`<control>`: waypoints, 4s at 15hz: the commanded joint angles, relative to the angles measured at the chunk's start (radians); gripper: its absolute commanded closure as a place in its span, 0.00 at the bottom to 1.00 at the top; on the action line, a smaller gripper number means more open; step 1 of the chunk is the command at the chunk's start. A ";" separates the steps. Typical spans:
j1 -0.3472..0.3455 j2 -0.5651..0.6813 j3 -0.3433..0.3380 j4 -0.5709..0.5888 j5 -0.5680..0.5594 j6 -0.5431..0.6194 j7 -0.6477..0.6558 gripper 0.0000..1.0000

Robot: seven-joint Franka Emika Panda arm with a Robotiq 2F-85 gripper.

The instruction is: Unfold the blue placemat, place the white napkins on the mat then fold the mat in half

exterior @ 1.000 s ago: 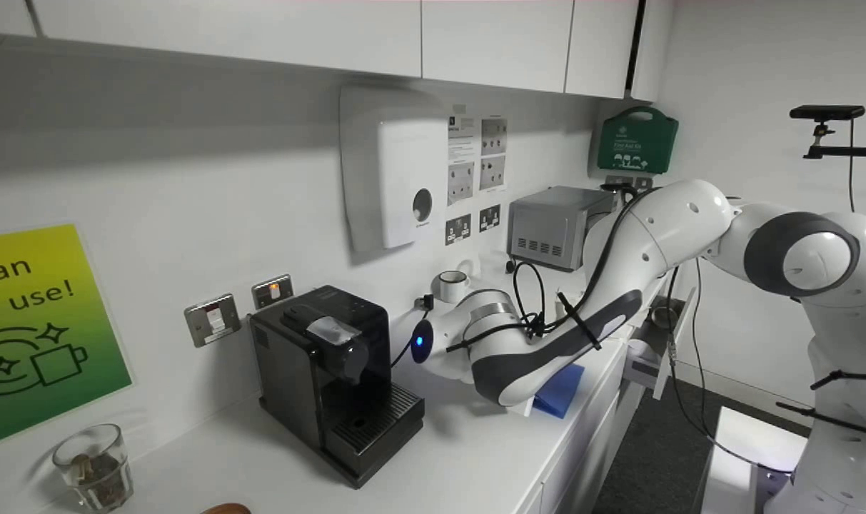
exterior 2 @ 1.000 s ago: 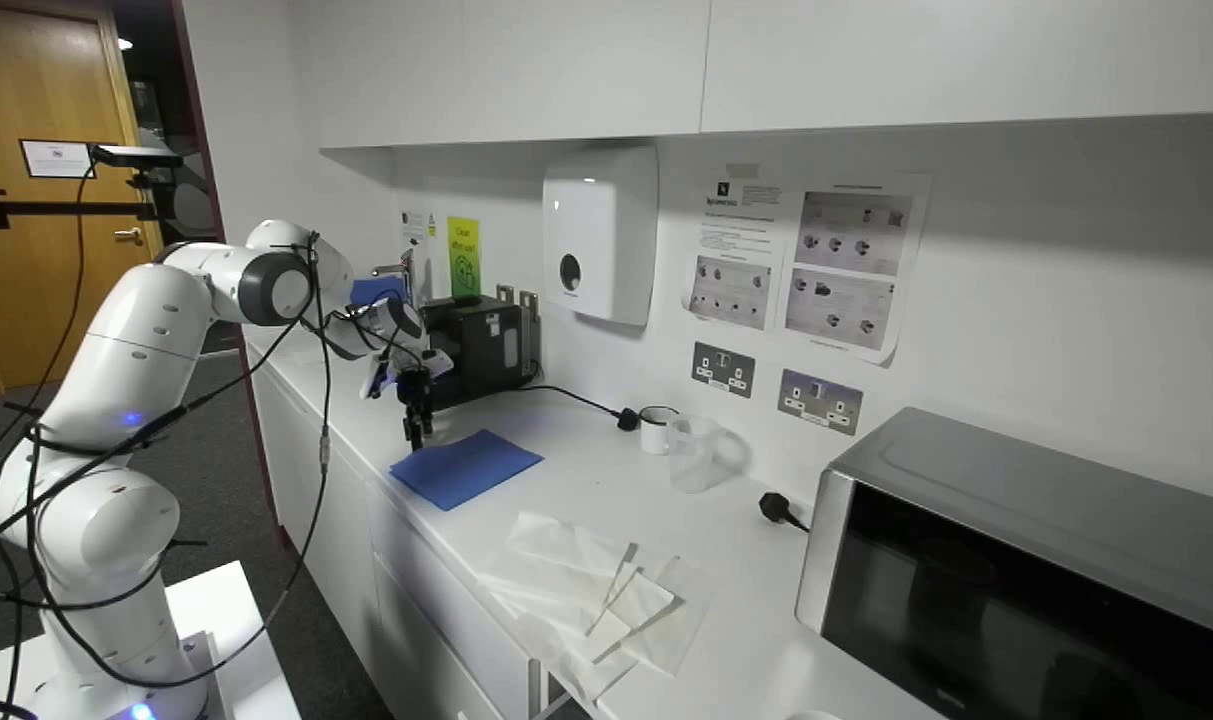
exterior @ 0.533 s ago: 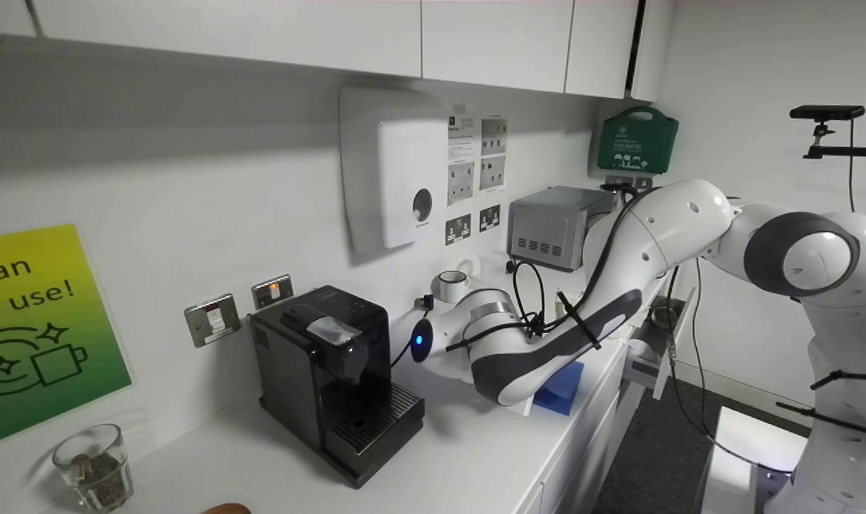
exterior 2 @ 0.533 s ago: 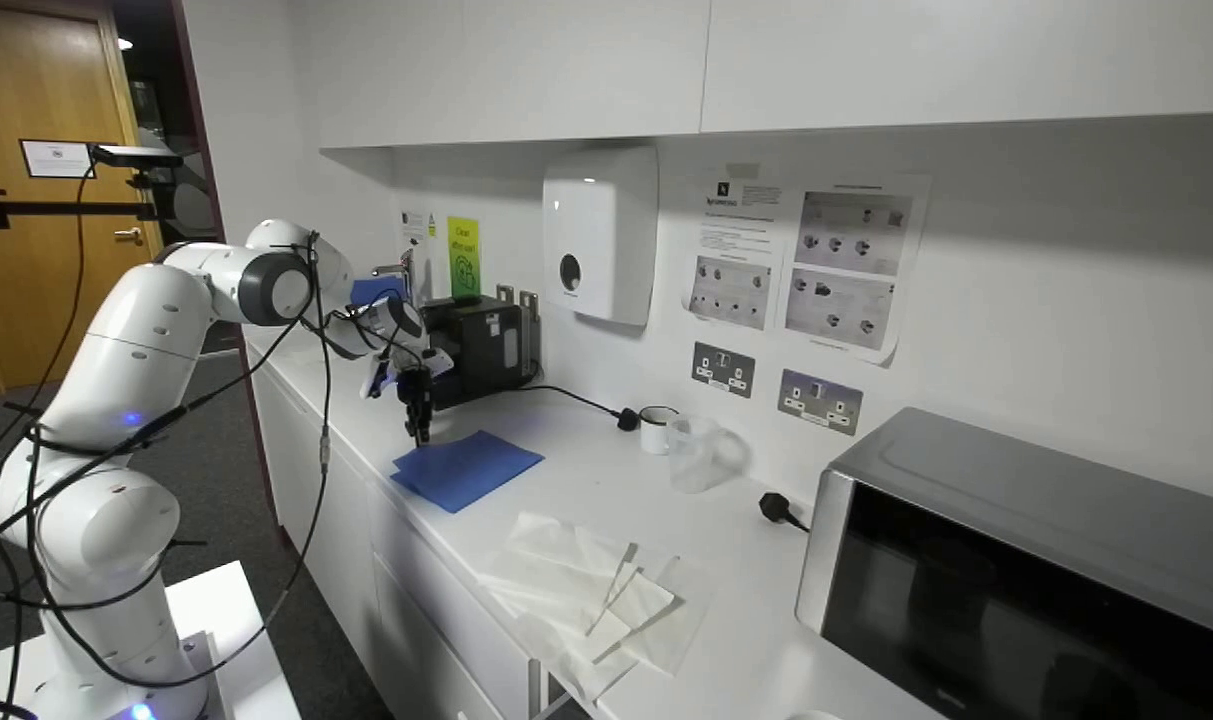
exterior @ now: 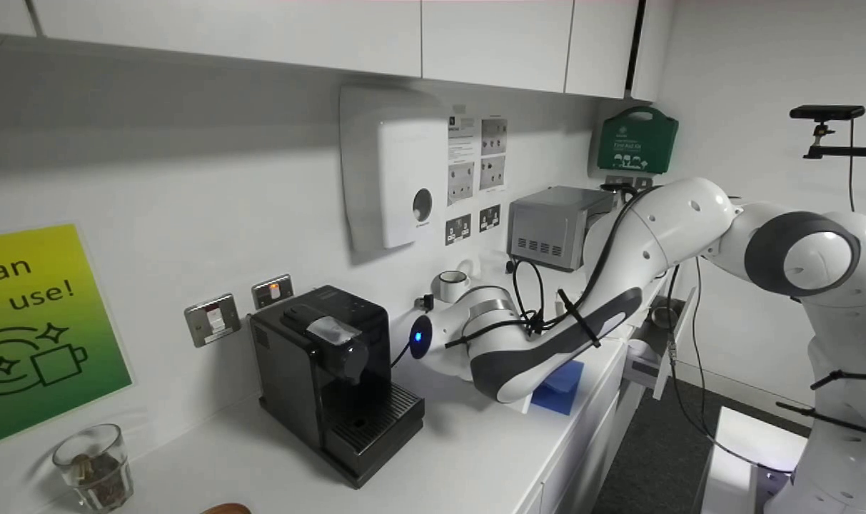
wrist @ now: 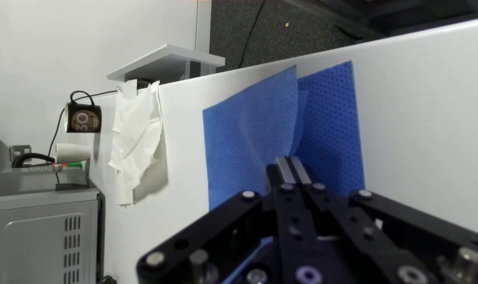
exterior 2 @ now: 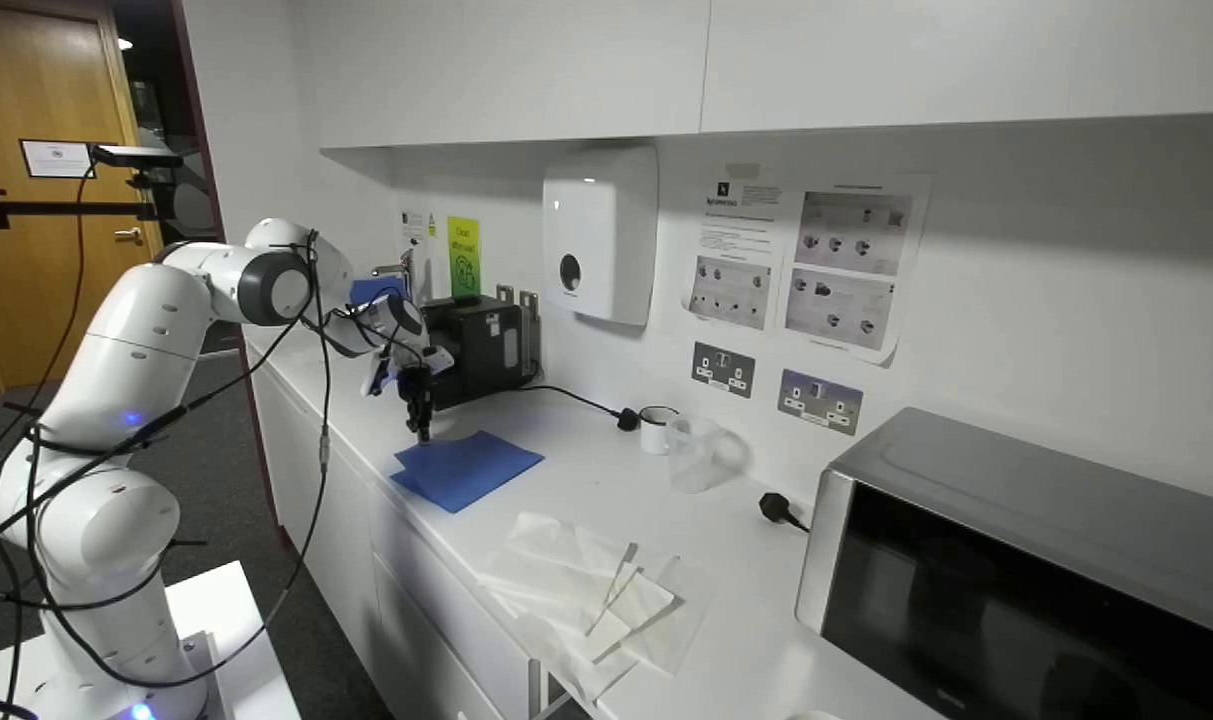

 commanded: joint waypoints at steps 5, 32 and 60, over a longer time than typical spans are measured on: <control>-0.036 -0.185 -0.005 -0.132 0.001 0.059 0.010 1.00; -0.268 -0.595 0.001 -0.387 0.113 0.267 -0.003 1.00; -0.356 -0.543 -0.074 -0.354 0.341 0.681 -0.536 1.00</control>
